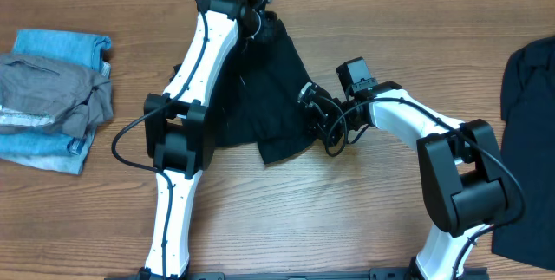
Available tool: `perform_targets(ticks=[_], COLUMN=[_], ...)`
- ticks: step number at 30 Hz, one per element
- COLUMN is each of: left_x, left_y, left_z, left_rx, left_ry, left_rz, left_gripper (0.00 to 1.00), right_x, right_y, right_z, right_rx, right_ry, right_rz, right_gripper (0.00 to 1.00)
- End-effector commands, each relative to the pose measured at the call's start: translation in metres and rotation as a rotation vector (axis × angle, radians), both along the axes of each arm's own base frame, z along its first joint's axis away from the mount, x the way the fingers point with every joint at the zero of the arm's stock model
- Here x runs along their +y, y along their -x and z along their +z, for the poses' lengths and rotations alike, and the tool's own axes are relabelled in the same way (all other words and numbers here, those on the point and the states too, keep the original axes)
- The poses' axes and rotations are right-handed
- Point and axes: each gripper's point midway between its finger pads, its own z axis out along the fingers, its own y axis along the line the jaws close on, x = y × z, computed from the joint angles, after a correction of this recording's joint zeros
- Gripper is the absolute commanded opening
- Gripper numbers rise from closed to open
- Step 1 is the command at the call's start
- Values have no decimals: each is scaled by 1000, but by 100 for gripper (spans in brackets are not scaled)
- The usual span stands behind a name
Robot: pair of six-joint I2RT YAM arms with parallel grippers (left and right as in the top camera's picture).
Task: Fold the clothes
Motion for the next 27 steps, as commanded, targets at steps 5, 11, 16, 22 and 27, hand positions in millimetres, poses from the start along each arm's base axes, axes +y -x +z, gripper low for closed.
perform_targets(ticks=[5,11,16,22,27], left_x=[25,75,76,57,39], left_y=[-9,-41,-12,23,34], left_z=[-46,45,77,49,-23], left_rx=[-28,-202,-71,151,299], left_ry=[-112,-255,-115,8,-19], left_rz=[76,230,290,232,196], left_gripper=[10,27,31,34,30], right_x=[-3,-3,8,25,30], right_y=[2,0,-32,-75,-96], right_z=[-8,-8,45,150,88], right_rx=[15,23,-3,-147,-93], right_ry=[14,12,-28,-121,-89], right_rz=[-10,-30,-119,-138,-144], right_gripper=[4,4,4,4,4])
